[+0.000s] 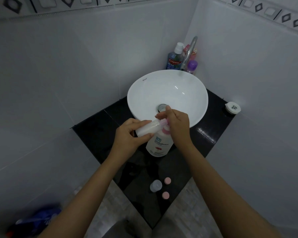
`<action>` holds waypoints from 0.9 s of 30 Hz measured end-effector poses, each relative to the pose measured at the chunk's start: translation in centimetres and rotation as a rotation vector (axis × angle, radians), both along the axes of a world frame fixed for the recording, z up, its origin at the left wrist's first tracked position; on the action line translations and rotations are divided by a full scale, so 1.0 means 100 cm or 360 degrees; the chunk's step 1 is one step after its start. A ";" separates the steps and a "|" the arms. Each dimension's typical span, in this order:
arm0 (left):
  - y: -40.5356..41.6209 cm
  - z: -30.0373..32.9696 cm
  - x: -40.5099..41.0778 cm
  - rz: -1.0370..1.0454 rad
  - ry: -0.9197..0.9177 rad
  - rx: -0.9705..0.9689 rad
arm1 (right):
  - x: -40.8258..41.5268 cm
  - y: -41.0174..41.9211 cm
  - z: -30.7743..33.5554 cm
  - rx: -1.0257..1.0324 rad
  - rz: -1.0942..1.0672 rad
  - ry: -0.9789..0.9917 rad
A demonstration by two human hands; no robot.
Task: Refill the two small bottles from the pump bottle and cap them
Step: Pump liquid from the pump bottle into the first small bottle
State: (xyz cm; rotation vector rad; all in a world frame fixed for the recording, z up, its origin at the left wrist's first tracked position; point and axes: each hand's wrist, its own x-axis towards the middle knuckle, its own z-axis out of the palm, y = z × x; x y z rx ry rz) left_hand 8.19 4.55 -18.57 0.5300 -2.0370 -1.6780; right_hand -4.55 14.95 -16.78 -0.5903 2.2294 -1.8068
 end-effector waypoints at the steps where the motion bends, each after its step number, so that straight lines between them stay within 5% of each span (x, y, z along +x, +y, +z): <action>1: -0.001 -0.001 0.000 -0.0005 -0.0005 -0.0004 | 0.002 0.000 -0.001 -0.0034 -0.0016 -0.0024; 27: -0.005 -0.008 -0.001 -0.0067 -0.0084 -0.0036 | 0.006 -0.004 -0.016 0.0074 -0.0070 -0.0196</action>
